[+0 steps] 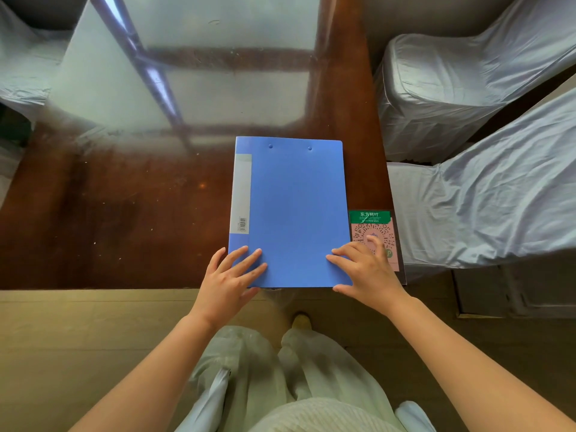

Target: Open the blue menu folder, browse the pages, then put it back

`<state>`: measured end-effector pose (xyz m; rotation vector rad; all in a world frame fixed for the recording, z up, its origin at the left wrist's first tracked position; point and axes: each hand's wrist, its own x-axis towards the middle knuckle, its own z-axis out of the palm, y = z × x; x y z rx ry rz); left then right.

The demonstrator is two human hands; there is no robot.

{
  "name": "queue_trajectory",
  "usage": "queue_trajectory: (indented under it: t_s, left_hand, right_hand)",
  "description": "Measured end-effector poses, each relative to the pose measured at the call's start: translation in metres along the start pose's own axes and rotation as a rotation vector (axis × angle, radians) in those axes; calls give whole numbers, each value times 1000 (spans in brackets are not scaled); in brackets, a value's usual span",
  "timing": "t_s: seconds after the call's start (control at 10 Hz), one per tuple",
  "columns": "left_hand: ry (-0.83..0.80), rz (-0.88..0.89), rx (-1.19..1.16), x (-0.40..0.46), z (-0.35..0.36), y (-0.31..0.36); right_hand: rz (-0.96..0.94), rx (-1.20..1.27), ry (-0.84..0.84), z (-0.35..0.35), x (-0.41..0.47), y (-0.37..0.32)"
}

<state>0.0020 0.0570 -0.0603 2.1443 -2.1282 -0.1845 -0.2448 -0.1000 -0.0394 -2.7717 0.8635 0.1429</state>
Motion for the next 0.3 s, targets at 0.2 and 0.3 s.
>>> queue_trajectory:
  t_s: [0.2, 0.3]
  left_hand:
    - [-47, -14, 10, 1, -11, 4]
    - [-40, 22, 8, 12, -24, 4]
  right_hand:
    - [-6, 9, -11, -9, -1, -3]
    - [33, 51, 4, -20, 4, 0]
